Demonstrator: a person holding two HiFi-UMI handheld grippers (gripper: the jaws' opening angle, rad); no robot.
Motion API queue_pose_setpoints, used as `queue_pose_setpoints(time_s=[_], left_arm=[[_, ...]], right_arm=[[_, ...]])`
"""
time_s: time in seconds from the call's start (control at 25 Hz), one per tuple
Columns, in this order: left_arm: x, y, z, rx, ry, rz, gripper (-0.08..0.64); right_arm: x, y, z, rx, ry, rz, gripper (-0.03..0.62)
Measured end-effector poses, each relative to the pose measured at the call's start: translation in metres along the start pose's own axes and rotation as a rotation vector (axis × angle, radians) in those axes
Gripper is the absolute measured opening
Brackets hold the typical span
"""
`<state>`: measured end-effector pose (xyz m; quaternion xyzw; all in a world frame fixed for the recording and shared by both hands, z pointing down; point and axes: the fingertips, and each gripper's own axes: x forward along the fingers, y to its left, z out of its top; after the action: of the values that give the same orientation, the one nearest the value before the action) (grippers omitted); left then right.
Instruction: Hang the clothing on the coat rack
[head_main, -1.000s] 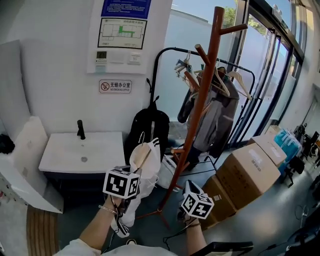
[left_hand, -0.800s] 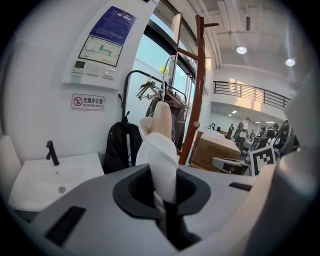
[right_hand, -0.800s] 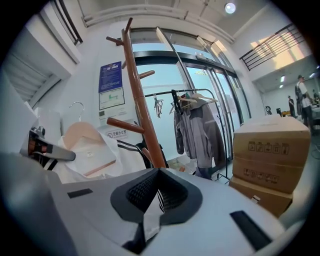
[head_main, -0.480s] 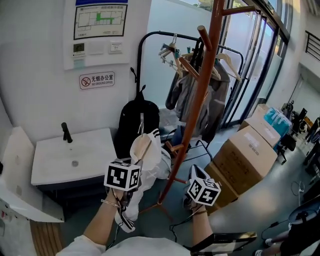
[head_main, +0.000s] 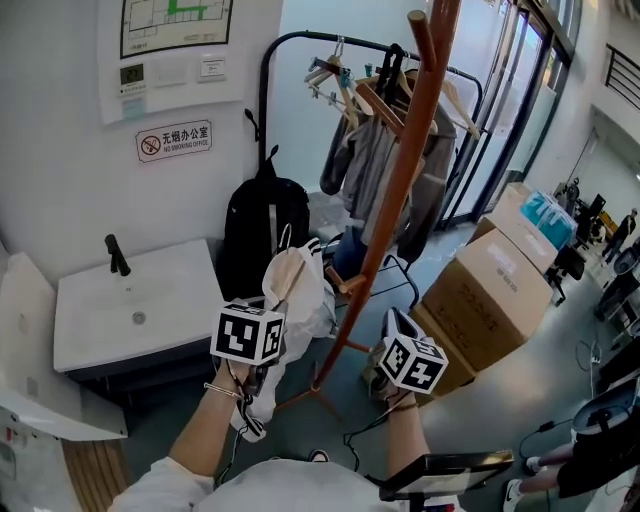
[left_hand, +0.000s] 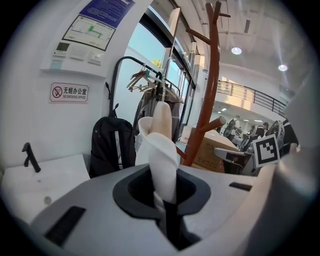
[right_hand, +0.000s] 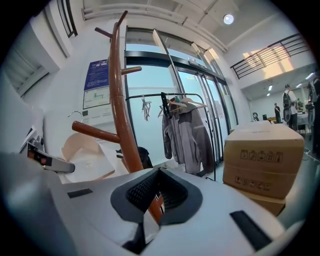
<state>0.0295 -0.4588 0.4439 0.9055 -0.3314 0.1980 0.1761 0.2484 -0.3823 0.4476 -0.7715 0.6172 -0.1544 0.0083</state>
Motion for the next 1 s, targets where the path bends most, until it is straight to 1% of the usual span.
queue_pose_setpoints(time_s=[0.2, 0.4, 0.72, 1.0], left_arm=[[0.007, 0.001, 0.006, 0.030, 0.015, 0.016, 0.046], [0.013, -0.001, 0.016, 0.068, 0.026, 0.031, 0.046], [0.009, -0.003, 0.050, 0.124, -0.004, 0.057, 0.046], [0.010, -0.007, 0.083, 0.209, 0.015, 0.072, 0.046]], right_arm=[[0.011, -0.004, 0.009, -0.012, -0.008, 0.006, 0.023], [0.020, -0.003, 0.016, -0.018, -0.011, 0.030, 0.023], [0.031, -0.008, 0.031, -0.056, 0.001, 0.048, 0.023], [0.039, -0.010, 0.049, -0.090, -0.001, 0.066, 0.023]])
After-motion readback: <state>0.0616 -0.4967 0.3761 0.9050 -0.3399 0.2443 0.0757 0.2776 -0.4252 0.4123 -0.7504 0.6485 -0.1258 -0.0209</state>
